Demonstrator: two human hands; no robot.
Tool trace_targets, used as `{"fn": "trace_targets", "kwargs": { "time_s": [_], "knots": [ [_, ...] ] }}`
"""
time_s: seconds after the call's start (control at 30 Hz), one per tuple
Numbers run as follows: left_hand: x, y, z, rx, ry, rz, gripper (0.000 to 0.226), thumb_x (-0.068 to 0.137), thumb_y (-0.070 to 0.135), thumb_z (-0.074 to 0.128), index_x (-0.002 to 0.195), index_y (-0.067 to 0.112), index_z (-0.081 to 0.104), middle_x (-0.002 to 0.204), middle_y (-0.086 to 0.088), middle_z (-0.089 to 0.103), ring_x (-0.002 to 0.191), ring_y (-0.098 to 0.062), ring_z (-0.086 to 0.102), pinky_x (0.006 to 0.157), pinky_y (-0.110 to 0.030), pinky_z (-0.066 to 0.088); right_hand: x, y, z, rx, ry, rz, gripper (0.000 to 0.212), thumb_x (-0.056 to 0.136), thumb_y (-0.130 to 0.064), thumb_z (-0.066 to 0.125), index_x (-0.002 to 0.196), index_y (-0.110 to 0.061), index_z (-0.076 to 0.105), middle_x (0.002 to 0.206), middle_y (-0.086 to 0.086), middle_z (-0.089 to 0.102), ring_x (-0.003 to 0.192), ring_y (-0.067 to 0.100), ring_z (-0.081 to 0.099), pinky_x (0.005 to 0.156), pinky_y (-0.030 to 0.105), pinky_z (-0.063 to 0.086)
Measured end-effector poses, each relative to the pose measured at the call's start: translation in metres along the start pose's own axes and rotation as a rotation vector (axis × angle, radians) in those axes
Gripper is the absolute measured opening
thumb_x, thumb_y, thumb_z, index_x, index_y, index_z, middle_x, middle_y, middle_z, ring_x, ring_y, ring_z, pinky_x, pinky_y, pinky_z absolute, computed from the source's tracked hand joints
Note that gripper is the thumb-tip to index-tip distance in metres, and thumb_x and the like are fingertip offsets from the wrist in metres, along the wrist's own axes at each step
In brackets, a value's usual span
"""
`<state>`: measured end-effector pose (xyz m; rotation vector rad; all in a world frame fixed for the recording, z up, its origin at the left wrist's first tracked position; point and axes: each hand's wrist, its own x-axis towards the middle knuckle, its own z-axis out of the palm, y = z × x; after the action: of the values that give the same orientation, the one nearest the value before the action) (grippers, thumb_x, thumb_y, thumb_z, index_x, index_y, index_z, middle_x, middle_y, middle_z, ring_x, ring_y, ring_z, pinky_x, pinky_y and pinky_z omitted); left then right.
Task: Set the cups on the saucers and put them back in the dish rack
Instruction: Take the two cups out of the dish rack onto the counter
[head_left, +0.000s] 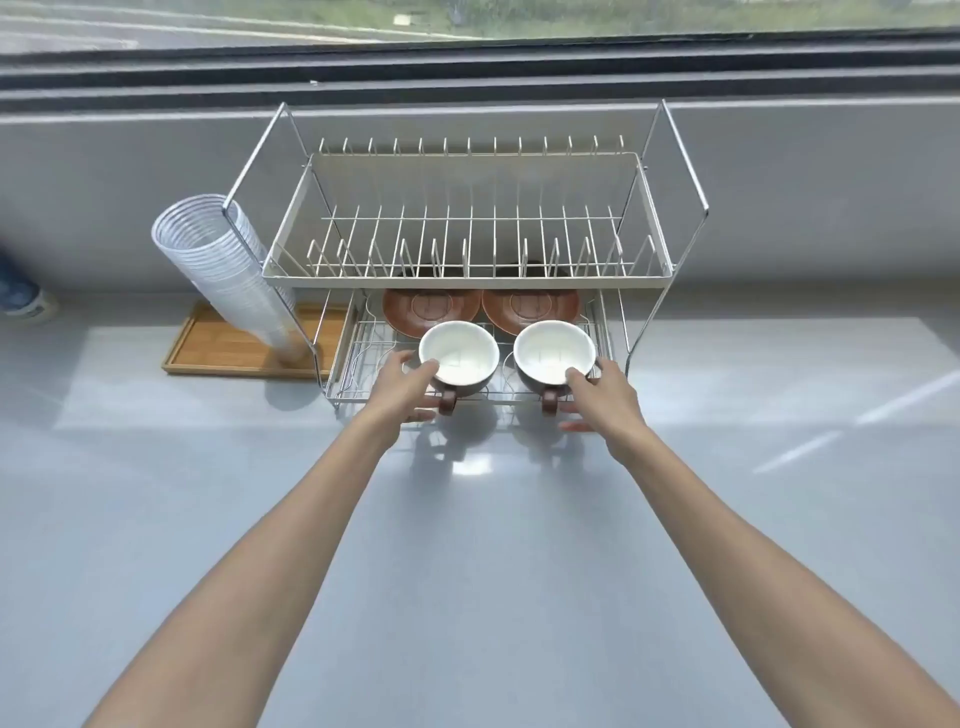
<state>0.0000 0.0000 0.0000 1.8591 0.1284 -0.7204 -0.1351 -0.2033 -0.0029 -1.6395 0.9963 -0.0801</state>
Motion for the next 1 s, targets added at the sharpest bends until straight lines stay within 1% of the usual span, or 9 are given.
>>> {"fn": "trace_targets", "kwargs": {
  "time_s": [0.17, 0.23, 0.3, 0.4, 0.47, 0.57, 0.63, 0.8, 1.0],
  "knots": [
    [0.007, 0.003, 0.003, -0.037, -0.040, -0.084, 0.055, 0.096, 0.025, 0.057, 0.148, 0.019, 0.037, 0.117, -0.011, 0.061, 0.068, -0.019, 0.071, 0.043, -0.023, 0.054, 0.012, 0.001, 0.005, 0.190, -0.001, 0.111, 0.043, 0.092, -0.017, 0.050, 0.135, -0.013, 0.048, 0.122, 0.012, 0.061, 0.066, 0.021, 0.075, 0.054, 0.031, 0.061],
    [0.008, 0.003, 0.005, -0.065, -0.040, -0.097, 0.055, 0.097, 0.024, 0.056, 0.148, 0.019, 0.037, 0.111, -0.009, 0.062, 0.067, -0.019, 0.071, 0.042, -0.022, 0.053, 0.016, 0.000, 0.006, 0.237, -0.007, 0.136, 0.044, 0.090, -0.013, 0.048, 0.134, -0.011, 0.048, 0.121, 0.015, 0.062, 0.062, 0.024, 0.076, 0.060, 0.033, 0.063],
    [0.008, 0.003, 0.008, -0.080, -0.040, -0.104, 0.054, 0.096, 0.021, 0.056, 0.147, 0.021, 0.040, 0.100, -0.004, 0.062, 0.066, -0.018, 0.071, 0.044, -0.023, 0.053, 0.019, 0.000, 0.007, 0.275, -0.005, 0.155, 0.042, 0.087, -0.009, 0.045, 0.129, -0.009, 0.051, 0.114, 0.019, 0.065, 0.063, 0.029, 0.076, 0.072, 0.040, 0.064],
    [0.008, 0.003, 0.013, -0.110, -0.022, -0.096, 0.052, 0.094, 0.013, 0.052, 0.144, 0.021, 0.044, 0.094, -0.004, 0.061, 0.065, -0.018, 0.070, 0.044, -0.023, 0.052, 0.020, 0.000, 0.007, 0.290, 0.008, 0.156, 0.040, 0.085, -0.006, 0.044, 0.124, -0.007, 0.054, 0.093, 0.019, 0.070, 0.064, 0.033, 0.076, 0.077, 0.044, 0.063],
    [0.005, 0.004, 0.016, -0.120, 0.002, -0.089, 0.051, 0.093, 0.009, 0.050, 0.142, 0.020, 0.046, 0.090, -0.004, 0.061, 0.064, -0.018, 0.069, 0.045, -0.022, 0.052, 0.019, -0.001, 0.007, 0.292, 0.024, 0.146, 0.036, 0.085, -0.006, 0.045, 0.120, -0.007, 0.054, 0.084, 0.018, 0.071, 0.061, 0.033, 0.075, 0.071, 0.041, 0.064],
    [-0.003, 0.002, 0.019, -0.126, 0.028, -0.076, 0.047, 0.092, 0.008, 0.049, 0.138, 0.018, 0.049, 0.086, -0.005, 0.061, 0.063, -0.019, 0.066, 0.045, -0.021, 0.050, 0.014, -0.001, 0.006, 0.307, 0.032, 0.127, 0.032, 0.085, -0.007, 0.046, 0.116, -0.008, 0.055, 0.080, 0.020, 0.071, 0.057, 0.031, 0.075, 0.055, 0.031, 0.063],
    [-0.009, 0.000, 0.019, -0.139, 0.039, -0.060, 0.045, 0.092, 0.009, 0.049, 0.136, 0.015, 0.052, 0.086, -0.007, 0.061, 0.063, -0.020, 0.065, 0.046, -0.022, 0.049, 0.009, -0.001, 0.005, 0.308, 0.026, 0.105, 0.031, 0.085, -0.008, 0.046, 0.114, -0.007, 0.056, 0.073, 0.018, 0.072, 0.056, 0.030, 0.074, 0.051, 0.027, 0.060],
    [-0.030, -0.003, 0.018, -0.196, 0.040, -0.038, 0.041, 0.091, 0.008, 0.049, 0.131, 0.014, 0.052, 0.084, -0.005, 0.061, 0.045, -0.012, 0.067, 0.042, -0.019, 0.048, -0.015, 0.000, -0.003, 0.327, 0.009, 0.046, 0.031, 0.084, -0.006, 0.046, 0.113, -0.008, 0.057, 0.055, 0.008, 0.071, 0.056, 0.032, 0.074, 0.053, 0.029, 0.060],
    [-0.068, -0.016, 0.023, -0.221, 0.019, -0.056, 0.046, 0.090, 0.009, 0.050, 0.135, 0.014, 0.050, 0.090, -0.006, 0.061, 0.058, -0.021, 0.069, 0.045, -0.021, 0.047, -0.063, 0.021, -0.025, 0.351, 0.004, 0.026, 0.029, 0.084, -0.004, 0.044, 0.106, -0.008, 0.061, 0.051, 0.000, 0.070, 0.057, 0.032, 0.073, 0.052, 0.027, 0.059]
  ]
}}
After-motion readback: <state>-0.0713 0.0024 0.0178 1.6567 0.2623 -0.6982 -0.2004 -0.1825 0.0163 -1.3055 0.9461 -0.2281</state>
